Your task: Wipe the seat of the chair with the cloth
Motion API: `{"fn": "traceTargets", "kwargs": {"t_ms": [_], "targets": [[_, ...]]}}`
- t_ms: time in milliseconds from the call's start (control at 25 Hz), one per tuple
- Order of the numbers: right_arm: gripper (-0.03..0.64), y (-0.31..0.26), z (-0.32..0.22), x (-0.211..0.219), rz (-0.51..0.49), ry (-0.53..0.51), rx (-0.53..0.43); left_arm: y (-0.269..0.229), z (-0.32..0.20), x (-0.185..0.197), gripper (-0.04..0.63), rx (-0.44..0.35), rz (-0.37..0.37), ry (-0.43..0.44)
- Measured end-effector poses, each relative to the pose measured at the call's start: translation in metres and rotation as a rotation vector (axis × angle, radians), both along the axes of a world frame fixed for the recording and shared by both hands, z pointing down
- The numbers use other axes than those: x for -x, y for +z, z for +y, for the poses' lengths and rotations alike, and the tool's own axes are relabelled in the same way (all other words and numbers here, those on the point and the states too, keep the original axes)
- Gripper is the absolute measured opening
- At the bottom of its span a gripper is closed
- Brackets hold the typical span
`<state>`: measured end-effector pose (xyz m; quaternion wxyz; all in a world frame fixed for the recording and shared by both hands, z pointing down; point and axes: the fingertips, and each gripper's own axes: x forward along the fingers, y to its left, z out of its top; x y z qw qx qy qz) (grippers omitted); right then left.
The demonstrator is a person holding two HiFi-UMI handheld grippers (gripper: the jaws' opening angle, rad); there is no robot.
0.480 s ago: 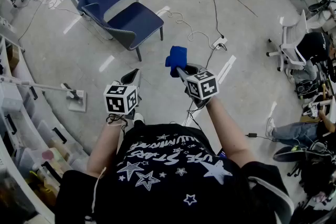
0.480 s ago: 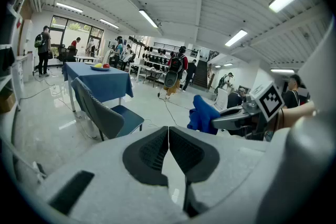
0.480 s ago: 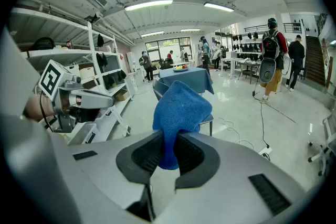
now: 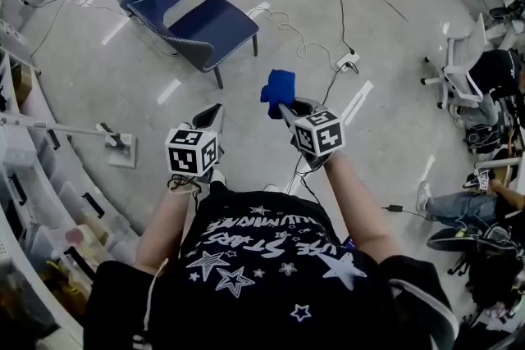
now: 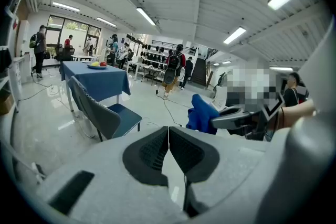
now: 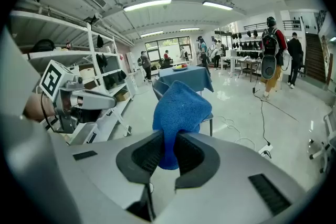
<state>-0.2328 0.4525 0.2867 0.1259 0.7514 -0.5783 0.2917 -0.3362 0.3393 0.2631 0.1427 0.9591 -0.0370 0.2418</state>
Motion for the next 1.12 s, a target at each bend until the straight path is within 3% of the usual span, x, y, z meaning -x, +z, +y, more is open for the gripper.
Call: {"fn": "traceTargets", "kwargs": {"t_ms": [400,600,760,1120], "targets": [[0.054,0.006,0.059,-0.046,-0.003,0.004,-0.020,0.011,0.040,-0.033,0.021,-0.004,-0.032,-0.054],[0.055,0.012,0.074,-0.069,-0.036,0.022,-0.026,0.008,0.045,-0.047,0.021,-0.052,-0.047,-0.067],[0.055,0.022,0.072,-0.076,-0.081,0.045,-0.033,0.012,0.038,-0.052,0.021,-0.047,-0.058,-0.098],[0.055,0.046,0.045,-0.142,-0.108,0.110,0.035,0.046,-0.004,-0.132,0.021,0.014,-0.083,-0.037]]}}
